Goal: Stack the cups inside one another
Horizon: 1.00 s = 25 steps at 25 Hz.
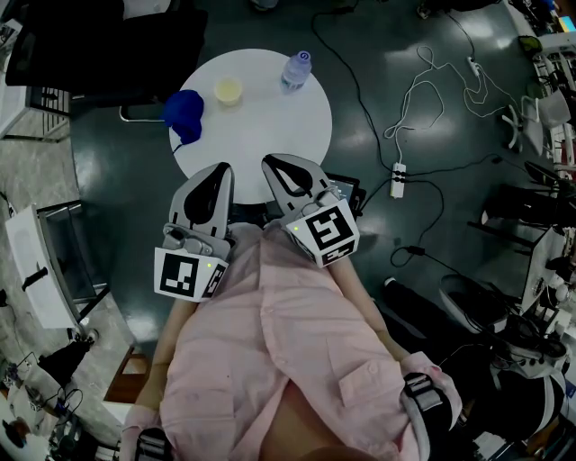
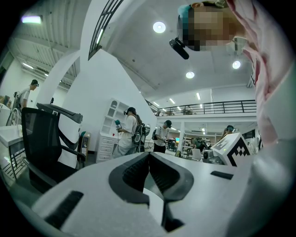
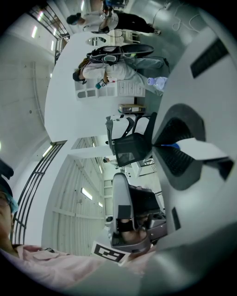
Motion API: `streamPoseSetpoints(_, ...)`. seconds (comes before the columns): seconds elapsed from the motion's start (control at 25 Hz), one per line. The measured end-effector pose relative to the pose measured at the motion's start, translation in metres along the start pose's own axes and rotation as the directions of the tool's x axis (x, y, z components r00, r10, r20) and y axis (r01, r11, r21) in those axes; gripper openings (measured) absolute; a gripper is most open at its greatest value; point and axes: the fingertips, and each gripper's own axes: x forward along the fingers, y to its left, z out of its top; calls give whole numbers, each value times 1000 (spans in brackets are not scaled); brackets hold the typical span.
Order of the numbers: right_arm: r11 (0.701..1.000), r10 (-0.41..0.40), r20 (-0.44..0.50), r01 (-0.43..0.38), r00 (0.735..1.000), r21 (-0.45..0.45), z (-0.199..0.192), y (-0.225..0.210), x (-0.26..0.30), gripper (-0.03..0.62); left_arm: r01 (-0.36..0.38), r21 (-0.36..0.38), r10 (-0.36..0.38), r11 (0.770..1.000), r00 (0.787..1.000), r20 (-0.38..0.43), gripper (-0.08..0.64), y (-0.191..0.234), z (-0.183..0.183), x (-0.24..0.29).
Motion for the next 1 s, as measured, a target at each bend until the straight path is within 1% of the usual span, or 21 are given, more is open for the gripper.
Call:
streamPoseSetpoints(0.4, 1000, 4, -2, -4, 1000, -8, -2, 5, -1, 32, -7, -7, 7, 1000, 1000, 2, 18, 0, 0, -5)
streamPoseSetpoints(0.6, 1000, 8, -19, -9, 1000, -6, -5, 10, -2, 32, -6, -13, 6, 1000, 1000, -1, 18, 0, 0, -10)
streamPoseSetpoints(1.0, 1000, 10, -34, -10, 999, -5, -7, 5, 1, 32, 3, -17, -4, 1000, 1000, -10, 18, 2, -1, -3)
